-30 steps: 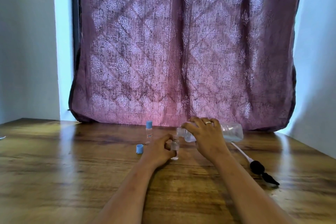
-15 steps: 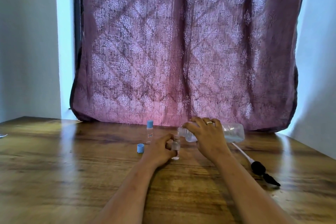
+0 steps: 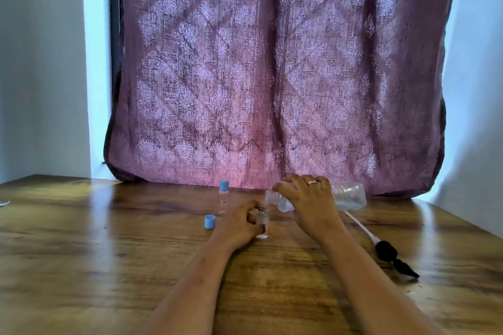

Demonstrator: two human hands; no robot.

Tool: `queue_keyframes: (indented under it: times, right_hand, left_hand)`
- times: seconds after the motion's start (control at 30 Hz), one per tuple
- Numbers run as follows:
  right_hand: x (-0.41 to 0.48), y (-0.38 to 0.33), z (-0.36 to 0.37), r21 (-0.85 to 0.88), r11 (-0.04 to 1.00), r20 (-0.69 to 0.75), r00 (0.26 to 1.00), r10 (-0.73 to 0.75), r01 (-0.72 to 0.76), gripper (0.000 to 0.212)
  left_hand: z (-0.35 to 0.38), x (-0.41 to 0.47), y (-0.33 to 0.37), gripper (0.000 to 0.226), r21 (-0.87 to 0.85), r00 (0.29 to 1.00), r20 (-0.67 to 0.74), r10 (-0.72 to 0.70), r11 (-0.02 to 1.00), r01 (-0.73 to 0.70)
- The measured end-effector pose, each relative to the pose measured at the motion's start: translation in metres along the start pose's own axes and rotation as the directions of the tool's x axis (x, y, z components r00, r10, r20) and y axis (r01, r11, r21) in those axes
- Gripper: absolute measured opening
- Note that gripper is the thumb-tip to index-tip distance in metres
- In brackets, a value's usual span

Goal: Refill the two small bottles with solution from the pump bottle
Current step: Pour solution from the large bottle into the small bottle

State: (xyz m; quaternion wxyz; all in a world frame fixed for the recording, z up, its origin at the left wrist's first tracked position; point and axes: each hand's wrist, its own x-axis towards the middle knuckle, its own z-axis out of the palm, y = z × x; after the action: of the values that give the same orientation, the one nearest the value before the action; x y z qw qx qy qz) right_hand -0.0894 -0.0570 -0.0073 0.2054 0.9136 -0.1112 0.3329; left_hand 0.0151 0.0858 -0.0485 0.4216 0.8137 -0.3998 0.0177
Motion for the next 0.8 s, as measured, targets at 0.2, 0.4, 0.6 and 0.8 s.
queue_keyframes:
  times: [0.2, 0.4, 0.6, 0.8]
  right_hand:
    - [0.0000, -0.0002, -0.0004, 0.004, 1.000, -0.005, 1.000, -0.004, 0.004, 0.068]
    - [-0.0007, 0.0003, -0.0003, 0.004, 1.000, -0.006, 1.000, -0.005, 0.005, 0.069]
    - [0.0006, -0.0002, -0.0008, -0.001, 1.000, 0.008, 1.000, -0.007, 0.007, 0.069]
    - [0.0004, 0.0001, 0.0004, -0.011, 1.000, 0.015, 1.000, -0.008, 0.008, 0.070]
  left_hand:
    - [-0.0002, 0.0004, 0.0001, 0.046, -0.007, 1.000, 0.014, -0.012, 1.000, 0.012]
    - [-0.0002, 0.0005, -0.0001, 0.050, 0.010, 1.000, 0.016, -0.026, 1.000, 0.026]
    - [0.0001, 0.0006, -0.0005, 0.050, 0.024, 1.000, 0.012, -0.027, 0.999, 0.027]
    - [0.0002, 0.0014, -0.0008, 0.052, 0.028, 1.000, 0.009, -0.019, 0.999, 0.019]
